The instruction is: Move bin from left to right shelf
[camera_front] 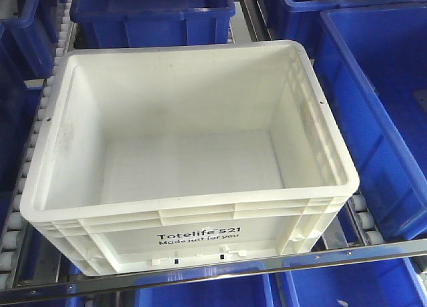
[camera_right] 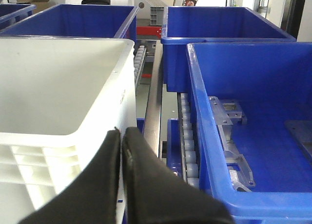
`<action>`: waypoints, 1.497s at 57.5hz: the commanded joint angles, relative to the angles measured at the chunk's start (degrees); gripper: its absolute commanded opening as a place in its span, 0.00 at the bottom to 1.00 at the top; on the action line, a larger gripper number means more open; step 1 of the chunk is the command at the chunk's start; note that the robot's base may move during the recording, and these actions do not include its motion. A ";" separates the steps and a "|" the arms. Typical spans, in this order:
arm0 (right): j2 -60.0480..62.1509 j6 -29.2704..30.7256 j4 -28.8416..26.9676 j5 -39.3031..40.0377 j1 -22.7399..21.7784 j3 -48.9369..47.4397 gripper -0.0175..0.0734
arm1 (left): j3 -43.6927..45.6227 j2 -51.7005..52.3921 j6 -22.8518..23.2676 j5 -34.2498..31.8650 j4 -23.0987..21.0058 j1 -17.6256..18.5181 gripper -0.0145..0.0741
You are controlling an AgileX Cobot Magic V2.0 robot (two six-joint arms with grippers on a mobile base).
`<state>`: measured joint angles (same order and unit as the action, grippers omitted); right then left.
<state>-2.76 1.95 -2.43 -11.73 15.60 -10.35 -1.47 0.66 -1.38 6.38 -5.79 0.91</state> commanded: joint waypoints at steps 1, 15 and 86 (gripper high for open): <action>-0.65 0.51 0.26 4.59 -0.23 -1.54 0.18 | -1.18 1.00 0.62 -4.62 0.07 0.36 0.16; -0.65 0.51 0.26 4.59 -0.23 -1.54 0.18 | -1.18 1.00 0.62 -4.62 0.02 0.36 0.16; -0.47 -0.43 7.84 10.47 -5.12 2.23 0.18 | -1.13 0.94 0.62 -4.62 -0.08 0.29 0.16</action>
<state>-2.76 1.67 2.44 -9.57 12.47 -8.88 -1.47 0.66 -1.18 6.38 -5.73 0.91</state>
